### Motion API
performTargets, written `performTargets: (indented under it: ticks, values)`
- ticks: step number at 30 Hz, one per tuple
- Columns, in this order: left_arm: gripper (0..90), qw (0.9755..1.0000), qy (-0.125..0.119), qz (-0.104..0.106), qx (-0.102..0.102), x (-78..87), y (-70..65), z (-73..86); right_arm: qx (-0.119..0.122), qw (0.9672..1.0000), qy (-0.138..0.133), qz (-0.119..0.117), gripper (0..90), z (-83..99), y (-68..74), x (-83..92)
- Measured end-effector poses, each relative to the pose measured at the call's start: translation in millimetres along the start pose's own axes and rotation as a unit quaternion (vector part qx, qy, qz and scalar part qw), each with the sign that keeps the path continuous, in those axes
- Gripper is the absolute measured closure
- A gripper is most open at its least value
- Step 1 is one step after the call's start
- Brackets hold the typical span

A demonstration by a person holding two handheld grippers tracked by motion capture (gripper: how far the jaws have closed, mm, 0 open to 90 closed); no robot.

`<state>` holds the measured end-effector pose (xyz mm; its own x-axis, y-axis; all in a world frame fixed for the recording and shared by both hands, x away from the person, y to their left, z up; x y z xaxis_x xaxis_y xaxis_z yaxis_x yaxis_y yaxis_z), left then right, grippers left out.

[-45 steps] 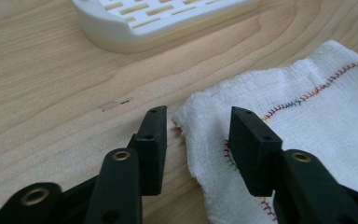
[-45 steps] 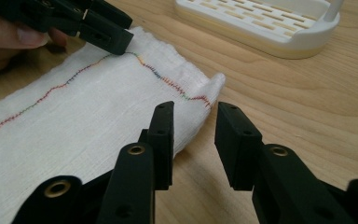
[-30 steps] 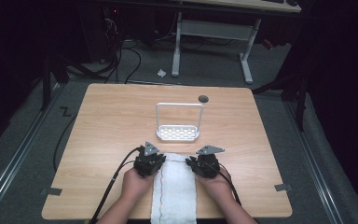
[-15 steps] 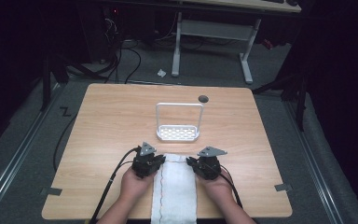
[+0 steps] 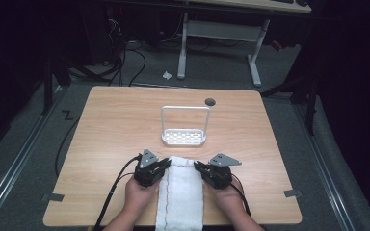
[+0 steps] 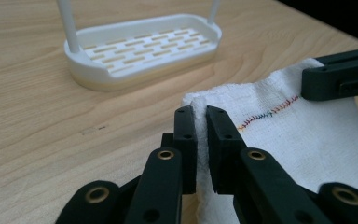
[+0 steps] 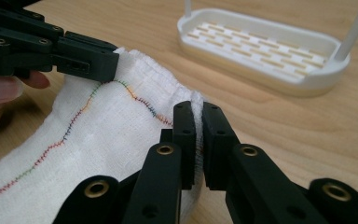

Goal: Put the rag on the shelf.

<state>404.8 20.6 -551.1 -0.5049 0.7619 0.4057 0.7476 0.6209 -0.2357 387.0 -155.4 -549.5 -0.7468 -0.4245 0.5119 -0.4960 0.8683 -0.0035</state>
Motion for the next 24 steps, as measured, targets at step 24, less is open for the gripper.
performTargets:
  ticks: [24]
  values:
    - [83.5, 0.9892, -0.131, -0.032, -0.057, 53.8, -18.4, -109.9, 0.032, 0.9871, -0.155, 0.028, 85.9, -117.9, 0.5, 44.9]
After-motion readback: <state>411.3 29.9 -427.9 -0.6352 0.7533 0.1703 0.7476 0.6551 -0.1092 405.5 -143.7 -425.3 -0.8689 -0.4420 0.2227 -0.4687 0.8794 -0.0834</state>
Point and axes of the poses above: each handheld gripper's, and its own axes: x roughly backward along the jaws, z roughly out of its underside, y roughly to its left, the point moved 7 cm from there along -x, roughly forward along the jaws, and after that the axes turned 9 degrees about z, right-handed, at the moved point
